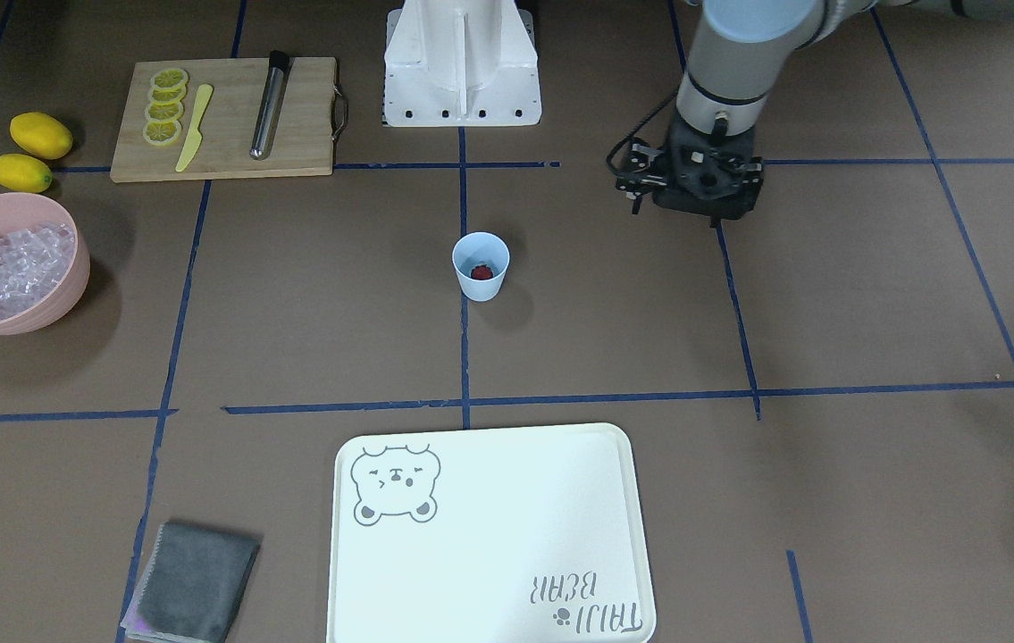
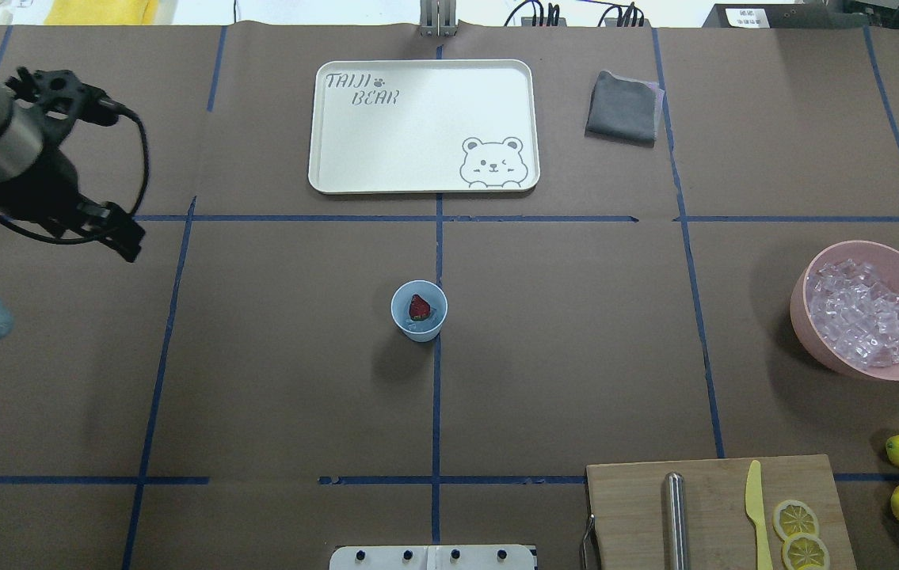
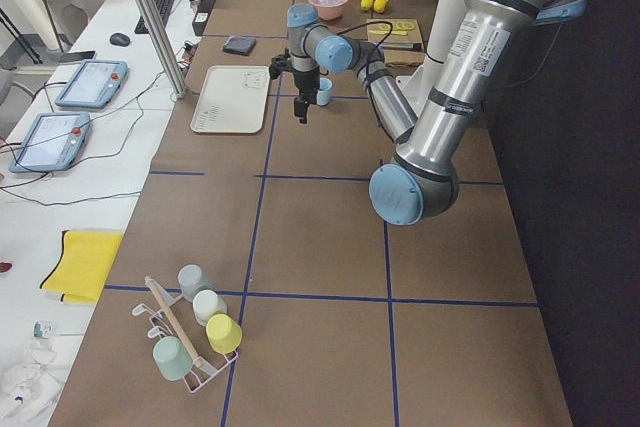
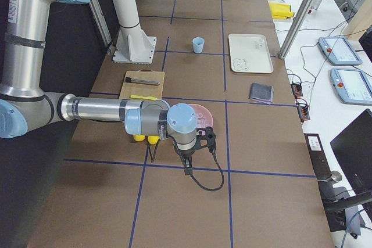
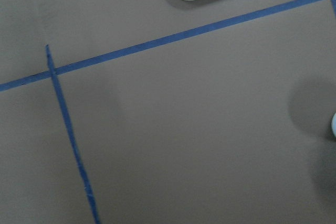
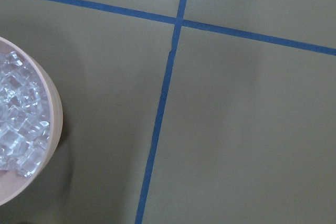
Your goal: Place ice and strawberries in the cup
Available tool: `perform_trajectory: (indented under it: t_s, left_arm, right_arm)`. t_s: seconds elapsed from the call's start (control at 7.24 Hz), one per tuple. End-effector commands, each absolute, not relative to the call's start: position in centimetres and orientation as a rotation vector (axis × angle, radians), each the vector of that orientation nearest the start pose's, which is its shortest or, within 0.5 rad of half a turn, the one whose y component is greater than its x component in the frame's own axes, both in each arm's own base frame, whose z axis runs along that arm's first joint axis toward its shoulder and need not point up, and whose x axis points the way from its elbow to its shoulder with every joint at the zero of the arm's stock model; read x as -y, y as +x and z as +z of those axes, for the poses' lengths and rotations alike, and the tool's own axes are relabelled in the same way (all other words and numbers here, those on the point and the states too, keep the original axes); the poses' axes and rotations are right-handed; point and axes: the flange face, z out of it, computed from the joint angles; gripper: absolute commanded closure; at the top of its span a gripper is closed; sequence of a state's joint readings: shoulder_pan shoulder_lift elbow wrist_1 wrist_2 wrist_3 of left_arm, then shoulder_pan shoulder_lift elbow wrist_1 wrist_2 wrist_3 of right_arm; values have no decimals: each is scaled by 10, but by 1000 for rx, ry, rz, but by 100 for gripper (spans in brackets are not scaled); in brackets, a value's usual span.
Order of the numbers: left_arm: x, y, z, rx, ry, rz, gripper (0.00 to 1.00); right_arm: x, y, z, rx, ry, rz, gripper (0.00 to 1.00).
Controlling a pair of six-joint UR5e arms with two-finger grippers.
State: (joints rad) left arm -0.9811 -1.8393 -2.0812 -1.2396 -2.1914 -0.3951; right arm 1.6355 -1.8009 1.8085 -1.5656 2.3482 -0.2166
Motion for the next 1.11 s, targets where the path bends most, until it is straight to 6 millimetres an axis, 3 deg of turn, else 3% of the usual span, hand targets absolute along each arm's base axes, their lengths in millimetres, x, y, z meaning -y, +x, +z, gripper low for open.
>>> perform_trajectory:
  t_s: [0.0,0.28,0.55,0.97]
  left_arm:
    - [464,111,412,-749,61,302,0]
    - [443,48,483,-680,-20,168,0]
    - [453,-14,544,-679,-38,160,0]
    - [451,-75,590,-701,-12,112,0]
  right_arm:
    - [395,89,638,770,124,-135,0]
    - [400,88,634,771,130,-126,0]
    - [401,88,629,771,135,-126,0]
    - [408,88,623,769,147,-128,0]
